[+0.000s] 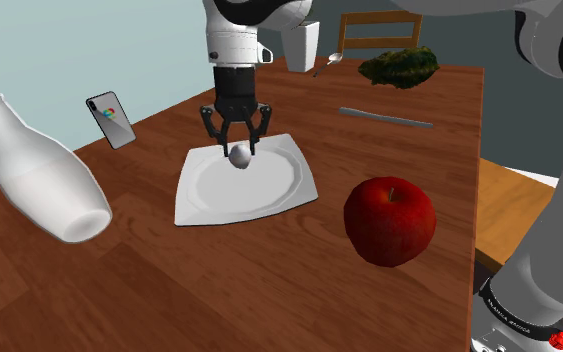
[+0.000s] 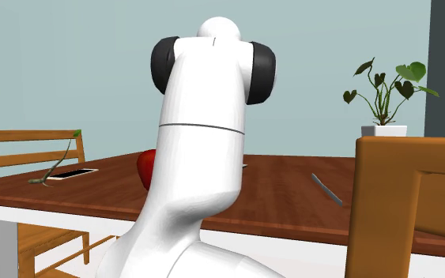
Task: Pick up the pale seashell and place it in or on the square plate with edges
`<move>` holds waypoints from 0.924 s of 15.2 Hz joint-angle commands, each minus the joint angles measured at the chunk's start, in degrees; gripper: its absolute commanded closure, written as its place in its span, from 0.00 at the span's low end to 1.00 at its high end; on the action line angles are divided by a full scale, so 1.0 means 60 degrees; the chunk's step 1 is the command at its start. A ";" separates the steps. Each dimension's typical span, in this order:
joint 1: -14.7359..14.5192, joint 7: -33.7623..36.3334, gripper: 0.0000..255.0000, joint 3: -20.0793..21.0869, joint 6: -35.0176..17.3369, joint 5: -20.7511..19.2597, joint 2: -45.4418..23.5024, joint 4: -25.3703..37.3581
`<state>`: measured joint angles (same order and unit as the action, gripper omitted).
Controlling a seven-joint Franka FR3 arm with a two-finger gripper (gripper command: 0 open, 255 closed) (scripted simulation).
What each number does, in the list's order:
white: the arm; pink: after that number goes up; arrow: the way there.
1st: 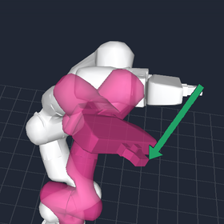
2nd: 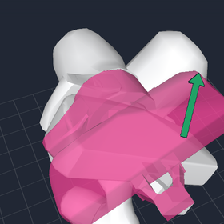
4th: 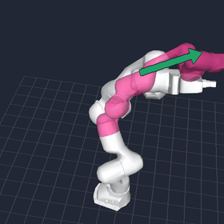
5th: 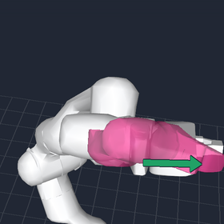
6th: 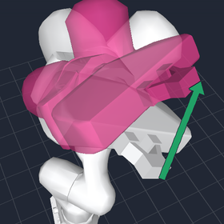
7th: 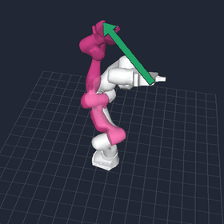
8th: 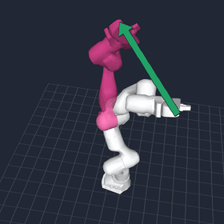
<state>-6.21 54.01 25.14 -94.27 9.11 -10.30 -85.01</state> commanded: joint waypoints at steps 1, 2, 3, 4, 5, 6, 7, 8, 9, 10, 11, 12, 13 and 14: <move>0.0018 -0.0058 1.00 -0.0022 -0.0285 -0.0013 -0.0025 -0.0317; 0.0019 -0.0058 1.00 -0.0021 -0.0286 -0.0013 -0.0024 -0.0319; 0.0020 -0.0058 1.00 -0.0020 -0.0286 -0.0013 -0.0025 -0.0318; 0.0021 -0.0058 1.00 -0.0020 -0.0285 -0.0013 -0.0025 -0.0317; 0.0021 -0.0058 1.00 -0.0019 -0.0285 -0.0014 -0.0026 -0.0317; 0.0022 -0.0057 1.00 -0.0018 -0.0285 -0.0014 -0.0026 -0.0317; 0.0023 -0.0057 1.00 -0.0017 -0.0285 -0.0014 -0.0026 -0.0317; 0.0023 -0.0057 1.00 -0.0016 -0.0285 -0.0014 -0.0026 -0.0317; 0.0024 -0.0057 1.00 -0.0015 -0.0285 -0.0014 -0.0026 -0.0317; 0.0021 -0.0050 0.00 -0.0012 -0.0284 -0.0013 -0.0022 -0.0317; 0.0022 -0.0052 0.00 -0.0013 -0.0285 -0.0012 -0.0022 -0.0318; 0.0019 -0.0049 0.00 -0.0013 -0.0281 -0.0018 -0.0038 -0.0300; 0.0021 -0.0052 0.00 -0.0014 -0.0283 -0.0017 -0.0035 -0.0305; 0.0020 -0.0051 0.00 -0.0014 -0.0285 -0.0018 -0.0037 -0.0305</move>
<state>-6.09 53.70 25.06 -95.98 9.01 -10.50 -86.85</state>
